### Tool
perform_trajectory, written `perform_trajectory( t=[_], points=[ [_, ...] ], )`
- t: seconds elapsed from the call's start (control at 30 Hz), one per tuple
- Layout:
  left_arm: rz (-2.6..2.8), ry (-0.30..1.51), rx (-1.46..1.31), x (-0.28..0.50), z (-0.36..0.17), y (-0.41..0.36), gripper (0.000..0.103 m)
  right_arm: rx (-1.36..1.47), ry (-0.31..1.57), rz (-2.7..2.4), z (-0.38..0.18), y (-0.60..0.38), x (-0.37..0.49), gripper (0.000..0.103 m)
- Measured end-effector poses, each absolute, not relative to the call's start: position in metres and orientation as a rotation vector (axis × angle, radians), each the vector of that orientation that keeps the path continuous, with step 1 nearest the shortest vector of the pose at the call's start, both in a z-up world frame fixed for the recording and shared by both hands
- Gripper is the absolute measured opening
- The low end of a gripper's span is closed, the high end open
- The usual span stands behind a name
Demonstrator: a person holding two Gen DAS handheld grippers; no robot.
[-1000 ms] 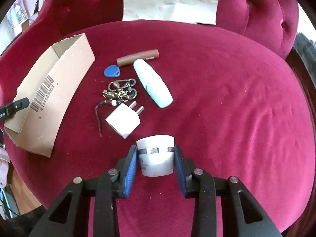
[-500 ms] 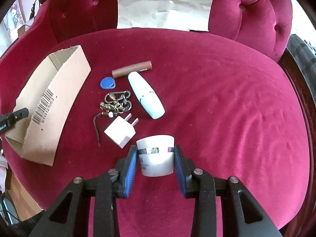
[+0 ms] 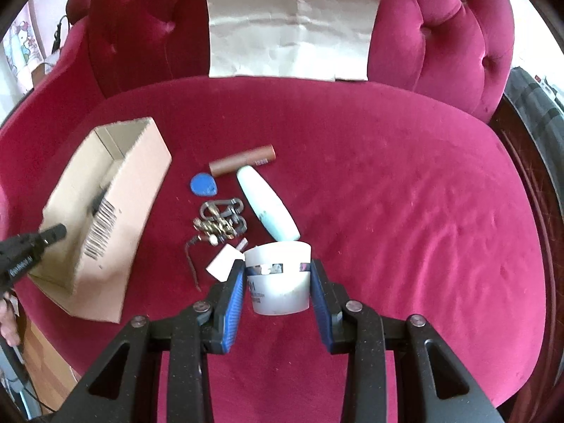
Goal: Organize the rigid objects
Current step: 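Drop the white jar into the box with the right tool while the left holds the box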
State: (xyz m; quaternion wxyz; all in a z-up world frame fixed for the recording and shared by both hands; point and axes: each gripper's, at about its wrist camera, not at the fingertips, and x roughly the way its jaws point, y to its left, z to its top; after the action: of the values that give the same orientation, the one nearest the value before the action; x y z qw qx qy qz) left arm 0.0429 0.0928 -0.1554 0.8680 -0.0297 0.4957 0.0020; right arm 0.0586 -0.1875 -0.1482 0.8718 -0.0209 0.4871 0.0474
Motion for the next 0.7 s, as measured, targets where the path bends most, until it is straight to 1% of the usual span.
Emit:
perform_trajectory(
  t=[0.7],
  points=[
    [-0.004,1.038,-0.067,0.042,-0.155,0.093,0.004,-0.033,0.882,0.214,-0.095,-0.131,0.071,0.038]
  ],
)
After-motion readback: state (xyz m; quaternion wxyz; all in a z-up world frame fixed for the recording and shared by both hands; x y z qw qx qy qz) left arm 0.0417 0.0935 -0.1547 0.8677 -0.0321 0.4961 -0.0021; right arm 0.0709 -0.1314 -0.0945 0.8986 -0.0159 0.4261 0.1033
